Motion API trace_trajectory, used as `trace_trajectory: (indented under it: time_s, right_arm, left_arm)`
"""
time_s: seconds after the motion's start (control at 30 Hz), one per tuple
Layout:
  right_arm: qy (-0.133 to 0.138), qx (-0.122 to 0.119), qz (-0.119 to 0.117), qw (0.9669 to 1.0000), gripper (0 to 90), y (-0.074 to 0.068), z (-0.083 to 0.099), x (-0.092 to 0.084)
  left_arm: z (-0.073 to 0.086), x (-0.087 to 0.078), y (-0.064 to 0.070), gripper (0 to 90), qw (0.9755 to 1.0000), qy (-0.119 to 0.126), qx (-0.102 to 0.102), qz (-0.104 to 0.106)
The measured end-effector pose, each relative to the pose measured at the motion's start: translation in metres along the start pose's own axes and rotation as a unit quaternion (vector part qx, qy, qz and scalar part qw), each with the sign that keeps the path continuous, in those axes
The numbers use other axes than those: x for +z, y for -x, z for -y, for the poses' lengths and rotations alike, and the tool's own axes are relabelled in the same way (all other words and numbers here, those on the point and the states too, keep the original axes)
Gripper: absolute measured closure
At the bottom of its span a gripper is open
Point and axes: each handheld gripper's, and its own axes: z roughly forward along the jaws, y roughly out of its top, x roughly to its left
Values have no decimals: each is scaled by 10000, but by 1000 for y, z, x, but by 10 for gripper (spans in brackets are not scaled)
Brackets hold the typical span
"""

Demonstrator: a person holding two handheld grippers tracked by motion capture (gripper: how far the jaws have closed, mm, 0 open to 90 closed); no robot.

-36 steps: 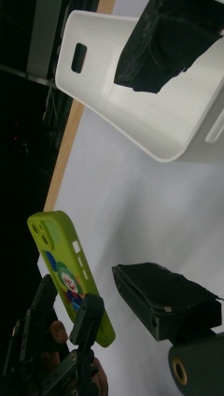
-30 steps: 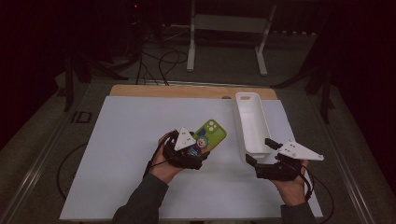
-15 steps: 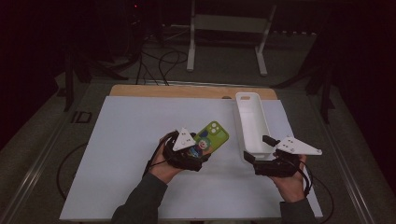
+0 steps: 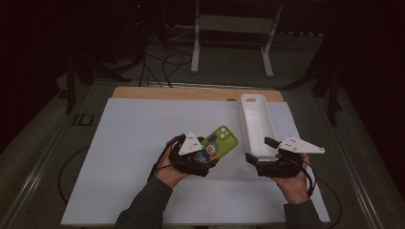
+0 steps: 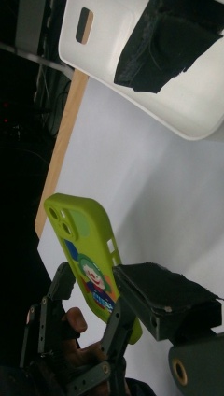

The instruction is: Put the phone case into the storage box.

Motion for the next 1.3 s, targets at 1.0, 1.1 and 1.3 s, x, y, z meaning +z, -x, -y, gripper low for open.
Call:
trace_trajectory:
  time_s: [1.0, 1.1, 1.3]
  right_arm:
    - [-191, 298, -264, 9990, 145, -6, -13, 15]
    - [-278, 296, -353, 9986, 162, -7, -13, 18]
    - [-322, 383, -515, 9974, 279, -7, -13, 20]
  left_arm:
    - [-11, 9, 17, 159, 9994, 152, 241, 178]
    - [-12, 10, 19, 159, 9993, 177, 255, 203]
    - [-13, 10, 21, 158, 9990, 206, 312, 249]
